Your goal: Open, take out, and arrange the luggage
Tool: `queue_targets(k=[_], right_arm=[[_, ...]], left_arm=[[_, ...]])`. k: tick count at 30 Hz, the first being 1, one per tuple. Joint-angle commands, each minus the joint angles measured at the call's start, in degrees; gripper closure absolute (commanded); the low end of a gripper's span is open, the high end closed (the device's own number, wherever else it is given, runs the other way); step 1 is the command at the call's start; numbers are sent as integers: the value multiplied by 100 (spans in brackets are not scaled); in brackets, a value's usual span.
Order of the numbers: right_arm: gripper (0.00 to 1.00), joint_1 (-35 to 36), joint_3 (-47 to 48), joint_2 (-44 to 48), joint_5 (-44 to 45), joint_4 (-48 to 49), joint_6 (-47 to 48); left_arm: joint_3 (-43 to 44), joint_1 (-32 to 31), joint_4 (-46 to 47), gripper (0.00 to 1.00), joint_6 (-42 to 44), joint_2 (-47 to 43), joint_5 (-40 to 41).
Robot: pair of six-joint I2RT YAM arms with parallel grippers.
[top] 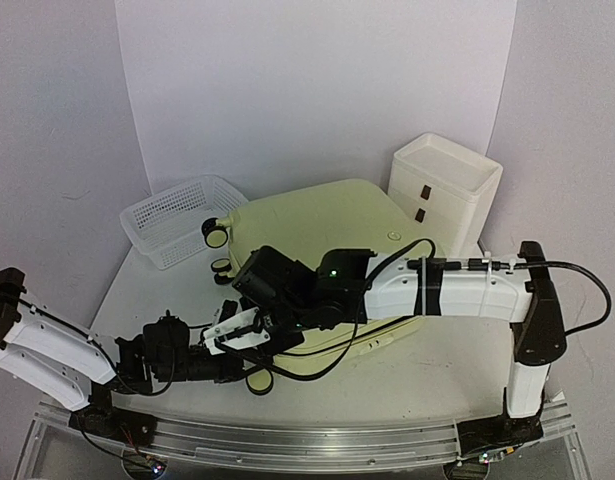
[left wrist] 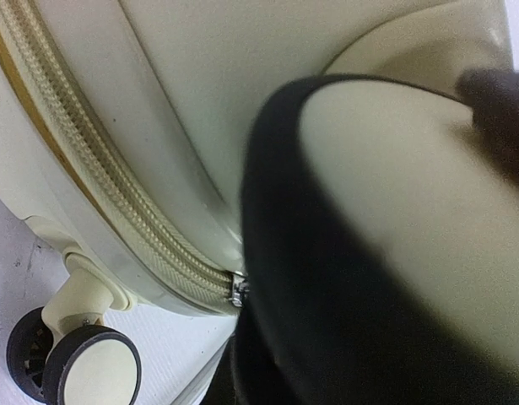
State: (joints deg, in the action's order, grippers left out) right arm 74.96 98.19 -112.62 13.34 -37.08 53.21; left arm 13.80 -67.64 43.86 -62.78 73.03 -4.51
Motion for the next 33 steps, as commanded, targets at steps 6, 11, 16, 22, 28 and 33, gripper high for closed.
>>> queue_targets(k=[6,11,16,22,28,33], right_arm=[[87,76,25,367,633,382,-142],[100,104,-760,883,712,1044,-50],[100,103,-1124,1173,686,1080,-100],[100,100,-1573,1551,440,1489,-82],[100,99,-1826,1776,288,1607,-27],[100,106,-2030,1989,-134,1556,-25]], left_arm=[[-29,236,-105,100,-23,-91,165],[-18,578,-117,100,-359,-44,-189],[-89,928,-139,100,-635,-393,-410],[-72,1213,-195,100,-1184,-628,-668],[-155,1617,-249,100,-1665,-670,-824],[-115,2170,-438,100,-1697,-829,-1019]])
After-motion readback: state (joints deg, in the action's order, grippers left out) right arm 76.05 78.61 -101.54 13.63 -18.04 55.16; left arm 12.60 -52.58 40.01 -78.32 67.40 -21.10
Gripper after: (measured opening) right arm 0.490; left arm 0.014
